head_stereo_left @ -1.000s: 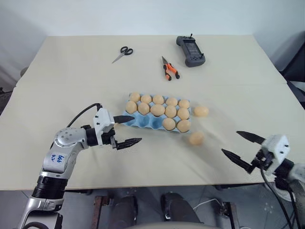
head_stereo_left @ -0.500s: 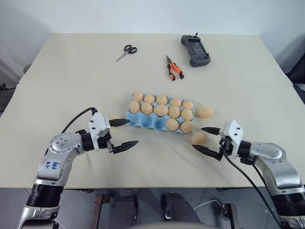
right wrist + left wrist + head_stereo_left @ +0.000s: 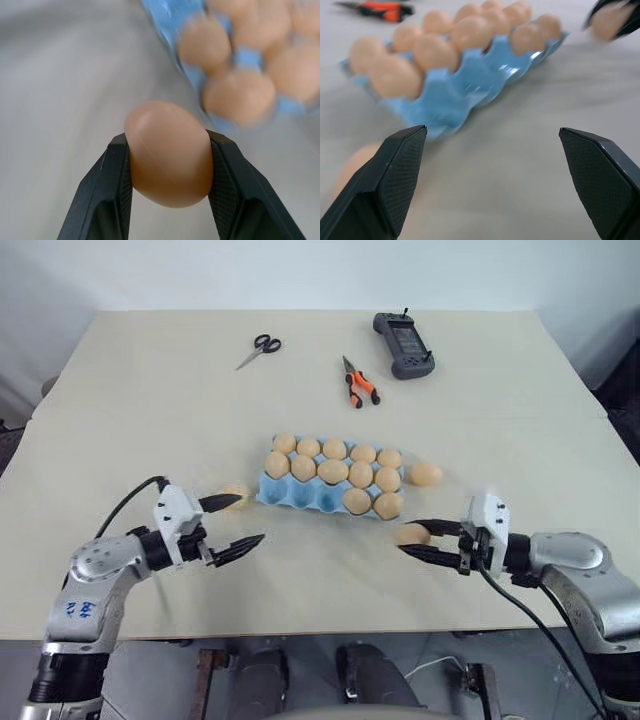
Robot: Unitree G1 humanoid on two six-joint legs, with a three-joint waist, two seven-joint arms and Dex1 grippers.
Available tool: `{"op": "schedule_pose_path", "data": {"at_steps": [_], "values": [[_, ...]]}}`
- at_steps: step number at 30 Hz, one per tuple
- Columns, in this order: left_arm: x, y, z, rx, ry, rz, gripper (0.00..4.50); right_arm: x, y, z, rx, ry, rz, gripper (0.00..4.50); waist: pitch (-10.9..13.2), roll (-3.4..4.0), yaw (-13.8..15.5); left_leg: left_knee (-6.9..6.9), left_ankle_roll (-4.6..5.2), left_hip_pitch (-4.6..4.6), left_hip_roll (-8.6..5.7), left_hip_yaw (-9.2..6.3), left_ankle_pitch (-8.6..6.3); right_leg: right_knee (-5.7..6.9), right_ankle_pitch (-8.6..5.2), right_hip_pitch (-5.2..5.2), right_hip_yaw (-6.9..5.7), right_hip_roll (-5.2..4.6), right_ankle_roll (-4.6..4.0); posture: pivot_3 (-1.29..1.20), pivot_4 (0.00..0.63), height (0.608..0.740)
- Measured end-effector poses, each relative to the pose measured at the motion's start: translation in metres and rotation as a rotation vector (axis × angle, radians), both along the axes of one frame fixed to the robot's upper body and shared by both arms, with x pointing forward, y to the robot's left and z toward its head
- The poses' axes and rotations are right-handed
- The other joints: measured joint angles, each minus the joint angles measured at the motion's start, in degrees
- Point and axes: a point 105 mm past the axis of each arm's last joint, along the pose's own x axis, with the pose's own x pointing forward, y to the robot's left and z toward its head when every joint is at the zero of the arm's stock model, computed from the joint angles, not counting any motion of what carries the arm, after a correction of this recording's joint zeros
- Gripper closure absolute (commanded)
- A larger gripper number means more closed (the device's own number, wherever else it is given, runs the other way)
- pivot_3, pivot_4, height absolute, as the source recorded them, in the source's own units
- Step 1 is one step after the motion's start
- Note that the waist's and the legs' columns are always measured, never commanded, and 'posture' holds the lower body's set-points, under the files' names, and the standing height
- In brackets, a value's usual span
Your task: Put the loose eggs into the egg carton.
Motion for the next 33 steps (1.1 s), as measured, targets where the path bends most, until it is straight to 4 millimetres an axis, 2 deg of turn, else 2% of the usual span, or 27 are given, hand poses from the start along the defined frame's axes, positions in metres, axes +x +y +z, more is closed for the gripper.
{"op": "schedule_pose_path", "data": {"at_steps": [3, 4, 5, 7, 11, 14, 18, 22, 24, 27, 32, 33], "values": [[-0.002, 0.006, -0.002, 0.000, 0.006, 0.027, 0.00, 0.002, 0.017, 0.023, 0.034, -0.055, 0.050, 2.81, 0.0, -0.04, 0.3, 0.01, 0.02, 0.00, 0.00, -0.05, 0.01, -0.02, 0.00, 0.02, -0.07, -0.02, -0.01, 0.00, 0.150, 0.740], [-0.005, 0.013, -0.005, 0.002, 0.017, 0.057, 0.00, 0.010, 0.029, 0.023, 0.045, -0.042, 0.054, 2.81, 0.0, -0.05, 0.8, -0.03, 0.02, -0.02, 0.00, -0.07, 0.01, -0.22, 0.00, 0.05, -0.17, -0.09, -0.01, 0.00, 0.150, 0.740], [-0.005, 0.013, -0.004, 0.000, 0.011, 0.063, 0.00, 0.024, 0.054, 0.036, 0.076, -0.086, 0.068, 2.81, 0.0, -0.03, -0.2, 0.00, 0.06, -0.20, -0.02, 0.05, 0.04, -0.11, 0.05, -0.18, -0.06, -0.13, -0.01, 0.00, 0.150, 0.740], [-0.004, 0.009, 0.003, -0.001, -0.018, 0.054, 0.00, 0.035, 0.080, 0.044, 0.071, -0.122, 0.086, 2.81, 0.0, -0.05, -0.1, 0.05, 0.06, -0.57, -0.02, 0.03, 0.06, 0.12, 0.08, -0.68, -0.16, -0.14, 0.01, 0.00, 0.150, 0.740], [-0.004, 0.006, 0.005, -0.008, -0.032, 0.061, 0.00, 0.058, 0.105, 0.035, 0.041, -0.111, 0.035, 2.81, 0.0, -0.08, 0.4, 0.04, -0.01, -0.95, -0.03, -0.07, 0.00, 0.36, 0.08, -1.14, -0.59, -0.26, 0.01, 0.00, 0.150, 0.740], [-0.005, 0.002, 0.007, -0.013, -0.046, 0.058, 0.00, 0.067, 0.110, 0.024, 0.014, -0.096, 0.002, 2.81, 0.0, -0.07, 0.6, 0.22, 0.02, -1.62, -0.04, -0.07, -0.04, 0.56, 0.10, -1.72, -1.02, -0.43, 0.03, 0.00, 0.150, 0.740], [-0.008, -0.002, 0.008, -0.016, -0.049, 0.053, 0.00, 0.070, 0.106, 0.020, -0.010, -0.098, -0.003, 1.58, 0.0, -0.07, 0.6, 0.30, -0.02, -1.81, -0.05, -0.01, -0.01, 0.62, 0.12, -1.90, -1.44, -0.59, 0.04, 0.00, 0.150, 0.740], [-0.009, -0.005, 0.010, -0.018, -0.052, 0.042, 0.00, 0.055, 0.096, 0.026, 0.020, -0.108, 0.052, 0.17, 0.0, -0.07, 0.9, 0.31, 0.07, -1.79, -0.05, -0.02, -0.07, 0.47, 0.12, -1.89, -1.46, -0.59, 0.04, 0.00, 0.150, 0.740], [-0.008, -0.008, 0.011, -0.021, -0.052, 0.029, 0.00, 0.048, 0.089, 0.037, 0.037, -0.143, 0.073, 0.04, 0.0, -0.07, 1.1, 0.34, 0.07, -1.75, -0.04, -0.02, -0.05, 0.48, 0.12, -1.84, -1.47, -0.59, 0.04, 0.00, 0.150, 0.740], [-0.003, -0.018, 0.019, -0.027, -0.074, -0.019, 0.00, 0.043, 0.063, 0.048, 0.057, -0.189, 0.024, 0.04, 0.0, -0.08, 1.7, 0.38, 0.08, -1.66, -0.05, -0.03, -0.01, 0.48, 0.14, -1.73, -1.52, -0.59, 0.00, 0.00, 0.150, 0.740], [0.007, -0.037, 0.019, -0.052, -0.065, -0.097, 0.00, 0.041, -0.001, 0.034, 0.077, -0.193, -0.199, 0.04, 0.0, -0.08, 1.8, 0.45, 0.13, -1.49, -0.05, -0.01, 0.04, 0.40, 0.14, -1.43, -1.54, -0.60, 0.00, 0.00, 0.150, 0.740], [0.010, -0.044, 0.020, -0.061, -0.062, -0.123, 0.00, 0.040, -0.020, 0.029, 0.080, -0.221, -0.272, 0.04, 0.0, -0.08, 1.8, 0.46, 0.13, -1.47, -0.05, -0.01, 0.05, 0.41, 0.14, -1.41, -1.54, -0.58, 0.00, 0.00, 0.150, 0.740]]}}
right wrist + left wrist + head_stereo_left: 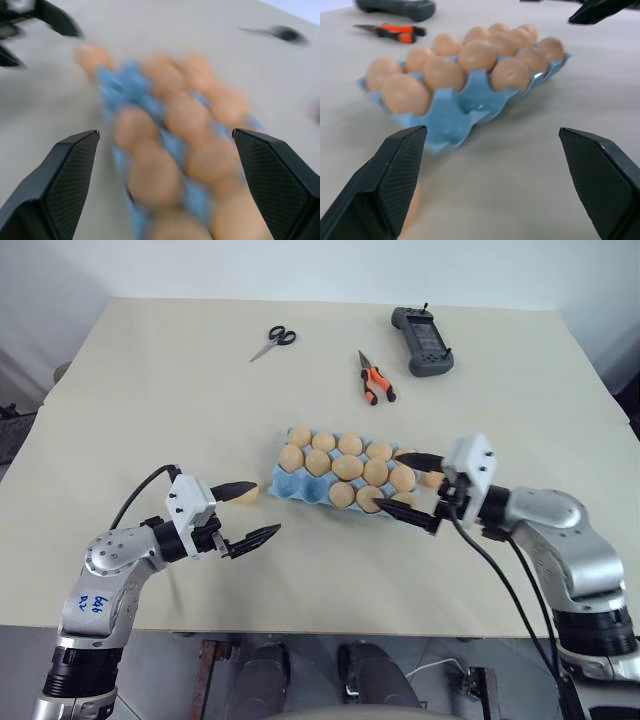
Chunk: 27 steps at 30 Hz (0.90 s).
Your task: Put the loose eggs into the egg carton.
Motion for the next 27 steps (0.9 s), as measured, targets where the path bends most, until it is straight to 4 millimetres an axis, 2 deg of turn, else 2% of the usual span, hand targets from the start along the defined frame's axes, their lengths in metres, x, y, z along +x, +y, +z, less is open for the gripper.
{"op": "schedule_pose_path", "data": {"at_steps": [5, 7, 9, 13, 15, 22, 27], "values": [[0.008, -0.010, -0.003, 0.009, 0.010, -0.053, 0.00, -0.013, -0.075, -0.031, -0.023, 0.040, -0.254, 0.04, 0.0, 0.02, -0.3, 0.08, -0.01, 0.16, 0.01, 0.10, 0.01, 0.13, 0.00, 0.07, 0.07, 0.06, 0.00, 0.00, 0.150, 0.740], [0.011, -0.010, -0.005, 0.012, 0.018, -0.059, 0.00, -0.016, -0.093, -0.036, -0.016, 0.033, -0.317, 0.04, 0.0, 0.03, -0.7, 0.06, -0.03, 0.32, 0.03, 0.15, 0.04, 0.16, 0.02, 0.18, 0.11, 0.09, -0.02, 0.00, 0.150, 0.740], [0.012, -0.011, -0.006, 0.013, 0.022, -0.063, 0.00, -0.018, -0.102, -0.040, -0.015, 0.027, -0.350, 0.04, 0.0, 0.04, -0.8, -0.05, -0.03, 0.80, 0.03, 0.16, 0.05, 0.13, 0.02, 0.63, 0.13, 0.09, -0.04, 0.00, 0.150, 0.740], [0.014, -0.013, -0.003, 0.014, 0.010, -0.074, 0.00, -0.016, -0.105, -0.044, -0.025, 0.018, -0.358, 0.04, 0.0, 0.06, -0.9, -0.08, -0.03, 1.05, 0.03, 0.14, 0.16, 0.11, 0.07, 0.90, 0.13, 0.09, -0.13, 0.00, 0.150, 0.740], [0.014, -0.013, -0.003, 0.014, 0.009, -0.075, 0.00, -0.008, -0.100, -0.043, -0.025, 0.017, -0.338, 0.04, 0.0, 0.06, -1.1, -0.06, -0.02, 1.10, 0.03, 0.14, 0.20, 0.12, 0.12, 0.96, 0.13, 0.08, -0.13, 0.00, 0.150, 0.740], [0.014, -0.006, -0.006, 0.011, 0.014, -0.049, 0.00, 0.043, -0.066, -0.029, -0.089, 0.016, -0.171, 0.04, 0.0, 0.10, -1.6, -0.14, -0.05, 1.05, 0.03, 0.11, 0.34, 0.12, 0.23, 0.82, 0.10, 0.08, -0.12, 0.00, 0.150, 0.740], [0.009, -0.001, -0.009, 0.008, 0.020, -0.019, 0.00, 0.070, -0.055, -0.034, -0.167, 0.073, -0.086, 0.04, 0.0, 0.10, -1.6, -0.21, -0.06, 0.84, 0.03, 0.15, 0.32, 0.09, 0.24, 0.57, 0.08, 0.02, -0.10, 0.00, 0.150, 0.740]]}}
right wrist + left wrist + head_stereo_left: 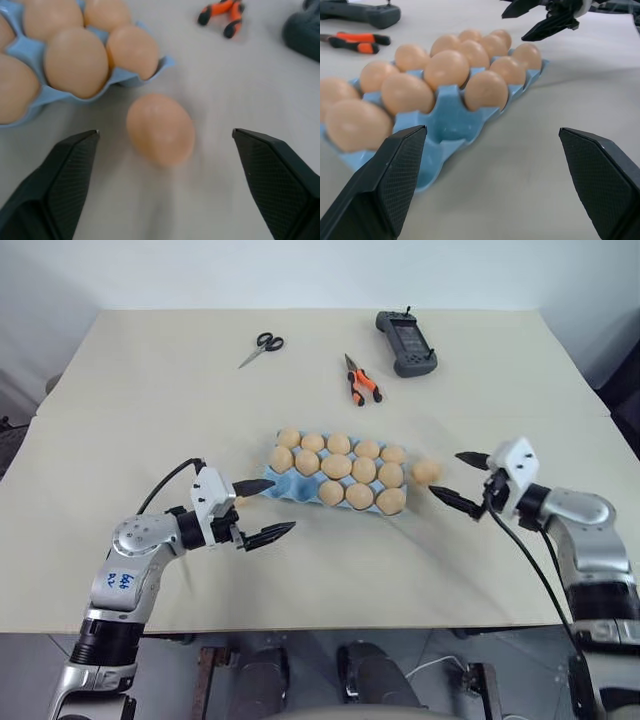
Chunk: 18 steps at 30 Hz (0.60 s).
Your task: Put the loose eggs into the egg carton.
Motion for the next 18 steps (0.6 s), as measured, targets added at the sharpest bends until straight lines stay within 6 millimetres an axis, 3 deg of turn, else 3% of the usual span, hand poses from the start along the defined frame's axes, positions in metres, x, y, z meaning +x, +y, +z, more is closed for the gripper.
{"op": "schedule_pose_path", "data": {"at_steps": [5, 7, 13, 18], "values": [[-0.005, 0.004, -0.001, -0.003, -0.003, 0.029, 0.00, 0.017, 0.006, -0.007, -0.059, 0.072, 0.053, 0.20, 0.0, 0.00, 0.0, -0.06, -0.01, -0.02, 0.01, -0.01, -0.01, -0.03, 0.00, -0.04, -0.03, -0.01, 0.00, 0.00, 0.150, 0.740], [-0.005, 0.005, 0.000, -0.006, -0.009, 0.042, 0.00, 0.020, 0.012, -0.009, -0.054, 0.088, 0.081, 0.61, 0.0, 0.00, -0.1, -0.05, -0.01, -0.03, 0.01, -0.01, -0.01, -0.03, 0.00, -0.04, -0.03, -0.01, 0.00, 0.00, 0.150, 0.740], [-0.009, 0.007, 0.000, -0.015, -0.013, 0.065, 0.00, 0.021, 0.017, -0.009, -0.052, 0.087, 0.127, 2.61, 0.0, 0.01, -0.1, -0.03, -0.01, -0.03, 0.01, -0.01, -0.01, -0.01, 0.00, -0.03, -0.04, -0.02, 0.00, 0.00, 0.150, 0.740], [-0.016, 0.006, 0.007, -0.038, -0.049, 0.059, 0.00, 0.019, 0.016, -0.002, -0.062, 0.071, 0.153, 2.74, 0.0, 0.02, 0.0, -0.03, -0.01, -0.03, 0.01, -0.01, -0.01, -0.01, 0.00, -0.03, -0.04, -0.02, 0.00, 0.00, 0.150, 0.740]]}}
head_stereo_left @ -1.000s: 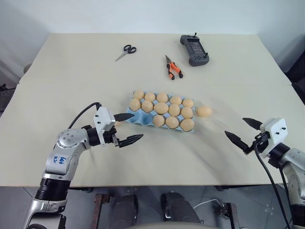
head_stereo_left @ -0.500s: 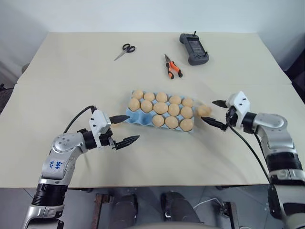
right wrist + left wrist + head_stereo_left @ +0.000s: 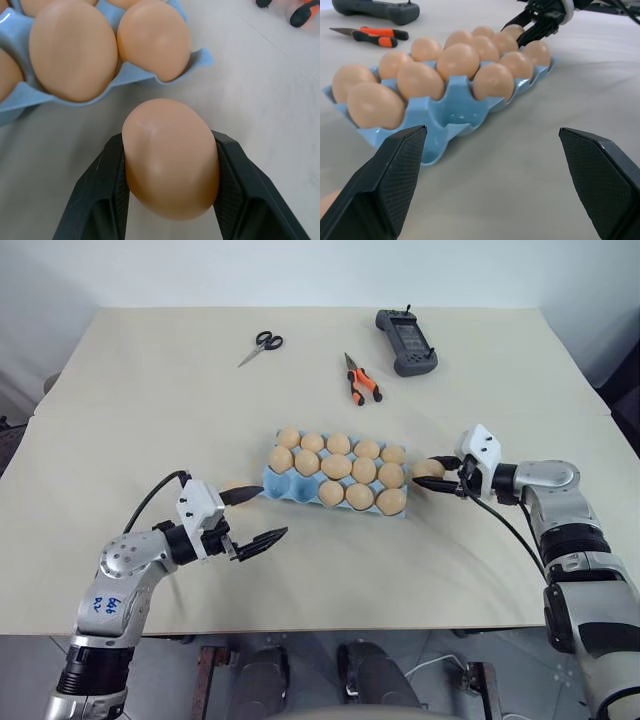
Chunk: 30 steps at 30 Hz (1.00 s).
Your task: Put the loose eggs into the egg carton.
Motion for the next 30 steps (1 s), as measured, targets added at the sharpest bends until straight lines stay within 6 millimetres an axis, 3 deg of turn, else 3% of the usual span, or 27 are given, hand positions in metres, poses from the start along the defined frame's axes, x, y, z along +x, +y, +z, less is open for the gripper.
{"op": "schedule_pose_path", "data": {"at_steps": [4, 8, 15, 20, 21, 27, 30], "values": [[-0.003, 0.003, 0.016, -0.053, -0.047, 0.012, 0.00, -0.008, 0.011, 0.025, 0.024, -0.030, 0.075, 2.74, 0.0, 0.05, -0.2, -0.02, -0.01, 0.01, 0.03, 0.00, 0.00, 0.02, 0.00, -0.01, 0.00, 0.02, 0.00, 0.00, 0.150, 0.740], [-0.005, 0.025, 0.012, -0.058, -0.025, 0.099, 0.00, -0.025, 0.063, 0.054, 0.052, -0.038, 0.226, 2.74, 0.0, 0.07, -0.5, -0.06, -0.08, 0.09, 0.15, 0.00, -0.03, 0.08, 0.00, -0.03, -0.09, 0.11, -0.05, 0.00, 0.150, 0.740], [-0.007, 0.065, -0.011, -0.017, 0.035, 0.237, 0.00, -0.053, 0.174, 0.046, 0.124, 0.068, 0.390, 2.74, 0.0, 0.07, 0.0, -0.04, -0.11, -0.02, 0.09, -0.02, -0.02, 0.05, 0.02, -0.13, -0.15, -0.03, -0.11, 0.00, 0.150, 0.740], [-0.010, 0.069, -0.013, -0.017, 0.035, 0.269, 0.00, -0.048, 0.198, 0.050, 0.106, 0.040, 0.353, 2.74, 0.0, 0.06, 1.0, -0.07, 0.03, -0.07, -0.04, -0.06, -0.09, -0.09, 0.06, -0.14, -0.29, -0.25, -0.04, 0.00, 0.150, 0.740], [-0.011, 0.069, -0.013, -0.017, 0.036, 0.273, 0.00, -0.047, 0.198, 0.049, 0.103, 0.037, 0.345, 2.03, 0.0, 0.06, 1.1, -0.09, 0.04, -0.07, -0.04, -0.06, -0.11, -0.12, 0.06, -0.14, -0.30, -0.26, -0.04, 0.00, 0.150, 0.740], [-0.013, 0.063, -0.007, -0.020, 0.013, 0.278, 0.00, -0.047, 0.202, 0.047, 0.094, 0.027, 0.343, 0.06, 0.0, 0.06, 1.1, -0.22, 0.00, -0.21, -0.03, -0.05, -0.17, -0.14, 0.06, -0.35, -0.32, -0.23, -0.04, 0.00, 0.150, 0.740], [-0.016, 0.060, -0.006, -0.019, 0.014, 0.274, 0.00, -0.055, 0.194, 0.050, 0.078, 0.011, 0.368, 0.06, 0.0, 0.07, 1.0, -0.20, 0.03, -0.31, -0.03, -0.05, -0.20, -0.17, 0.06, -0.42, -0.33, -0.24, -0.04, 0.00, 0.150, 0.740]]}}
